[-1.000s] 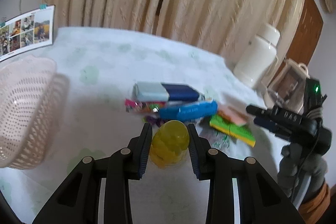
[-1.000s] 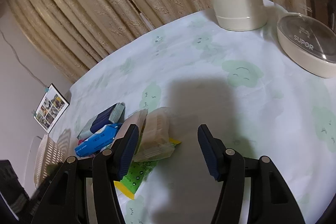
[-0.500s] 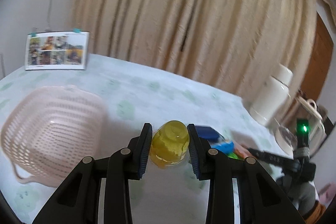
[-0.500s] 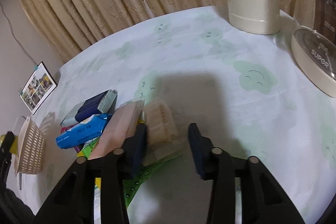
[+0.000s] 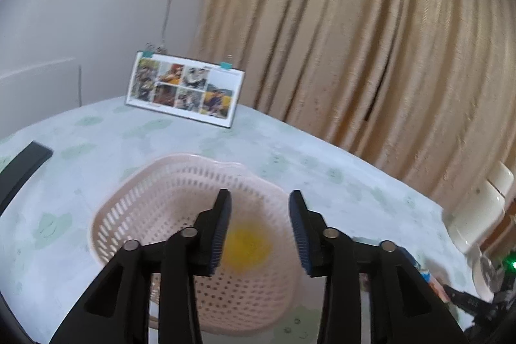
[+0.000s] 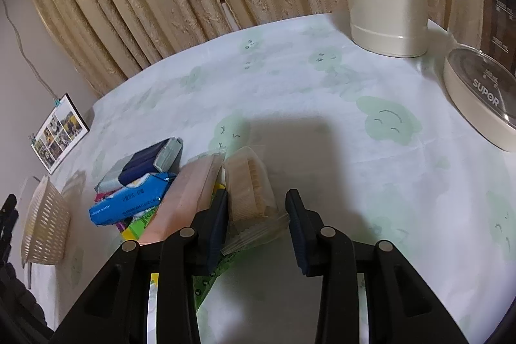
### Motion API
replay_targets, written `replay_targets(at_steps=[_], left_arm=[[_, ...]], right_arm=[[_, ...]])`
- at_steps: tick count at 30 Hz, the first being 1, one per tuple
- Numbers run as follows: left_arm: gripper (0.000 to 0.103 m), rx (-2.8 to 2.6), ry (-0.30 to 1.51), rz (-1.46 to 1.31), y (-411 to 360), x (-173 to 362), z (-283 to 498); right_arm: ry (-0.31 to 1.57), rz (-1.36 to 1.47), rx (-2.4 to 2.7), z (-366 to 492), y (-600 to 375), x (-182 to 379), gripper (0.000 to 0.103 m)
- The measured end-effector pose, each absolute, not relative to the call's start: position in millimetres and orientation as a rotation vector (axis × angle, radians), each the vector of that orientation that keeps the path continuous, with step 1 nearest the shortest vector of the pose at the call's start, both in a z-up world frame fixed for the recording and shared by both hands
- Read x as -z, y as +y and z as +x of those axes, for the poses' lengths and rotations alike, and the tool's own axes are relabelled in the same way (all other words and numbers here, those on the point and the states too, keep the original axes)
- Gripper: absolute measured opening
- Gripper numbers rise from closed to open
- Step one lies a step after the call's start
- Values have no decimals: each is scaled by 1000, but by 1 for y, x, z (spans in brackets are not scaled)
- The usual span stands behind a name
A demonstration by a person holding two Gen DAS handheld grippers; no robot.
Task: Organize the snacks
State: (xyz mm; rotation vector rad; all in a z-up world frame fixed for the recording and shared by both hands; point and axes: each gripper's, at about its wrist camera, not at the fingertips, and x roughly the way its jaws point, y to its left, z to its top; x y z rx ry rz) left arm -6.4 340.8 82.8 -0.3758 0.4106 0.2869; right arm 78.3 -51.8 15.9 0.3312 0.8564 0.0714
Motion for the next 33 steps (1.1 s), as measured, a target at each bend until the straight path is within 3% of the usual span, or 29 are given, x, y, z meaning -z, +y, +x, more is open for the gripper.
replay_targets(at_steps=[6, 19, 33], left_arm=[[69, -291, 384, -367, 340, -85, -11], [69, -408, 305, -400, 370, -89, -30], [69, -490, 272, -434, 406, -80, -49]], right_arm=[[825, 382, -78, 73, -59, -22, 34], [735, 381, -139, 53, -40, -51, 34], [730, 296, -437, 46, 85, -90, 34]])
